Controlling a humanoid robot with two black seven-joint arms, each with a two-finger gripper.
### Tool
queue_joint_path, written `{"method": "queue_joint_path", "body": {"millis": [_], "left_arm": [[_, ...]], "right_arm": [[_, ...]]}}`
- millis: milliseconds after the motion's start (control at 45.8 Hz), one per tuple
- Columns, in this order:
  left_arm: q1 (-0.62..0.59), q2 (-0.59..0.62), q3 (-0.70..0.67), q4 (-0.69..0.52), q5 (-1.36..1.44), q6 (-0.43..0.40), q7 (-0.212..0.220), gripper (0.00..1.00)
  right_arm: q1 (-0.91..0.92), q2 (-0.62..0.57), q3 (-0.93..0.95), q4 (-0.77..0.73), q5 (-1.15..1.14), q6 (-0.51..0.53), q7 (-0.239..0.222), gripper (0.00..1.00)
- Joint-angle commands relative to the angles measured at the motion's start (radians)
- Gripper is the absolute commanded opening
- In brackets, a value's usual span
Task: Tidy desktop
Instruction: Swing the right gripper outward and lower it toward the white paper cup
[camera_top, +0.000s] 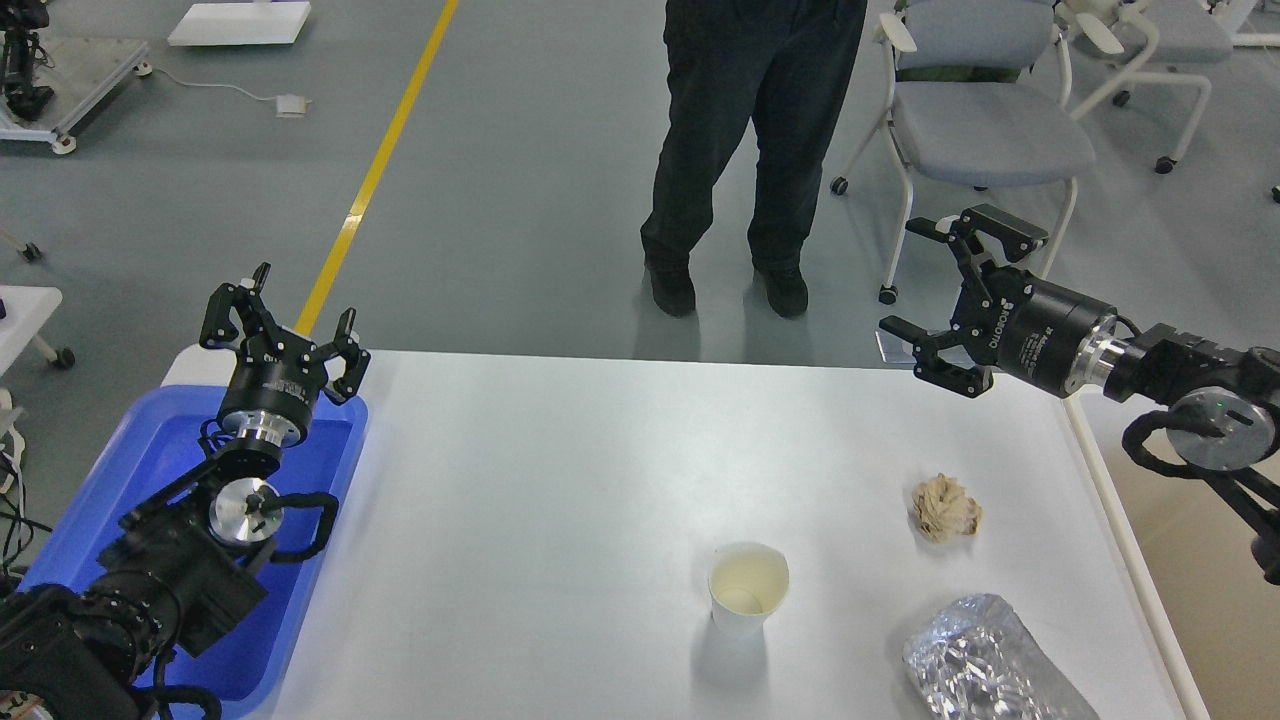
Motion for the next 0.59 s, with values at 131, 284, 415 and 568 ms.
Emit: {"method": "queue_joint_path", "body": {"millis": [131, 284, 415, 568], "left_arm": [[0.0, 0.0, 0.0, -0.002, 0.0, -0.002, 0.001, 1.0], [0.0, 0.0, 0.0, -0.002, 0.0, -0.002, 0.002, 1.0], [0.0, 0.0, 0.002, -0.002, 0.0, 0.0, 0.002, 1.0], [0.0, 0.0, 0.002, 0.0, 0.0, -0.002, 0.002, 1.0]], "right_arm": [[-0.028, -0.089, -0.093, 0.241, -0.326, -0.124, 0.002, 1.0], [0.033, -0.073, -0.182, 0.247, -0.394, -0.211, 0.0, 1.0], [0.074, -0.04, -0.265, 0.239, -0.409, -0.257, -0.001, 1.0], [0.123, 0.003, -0.371, 0.213, -0.472, -0.302, -0.012, 1.0]]}}
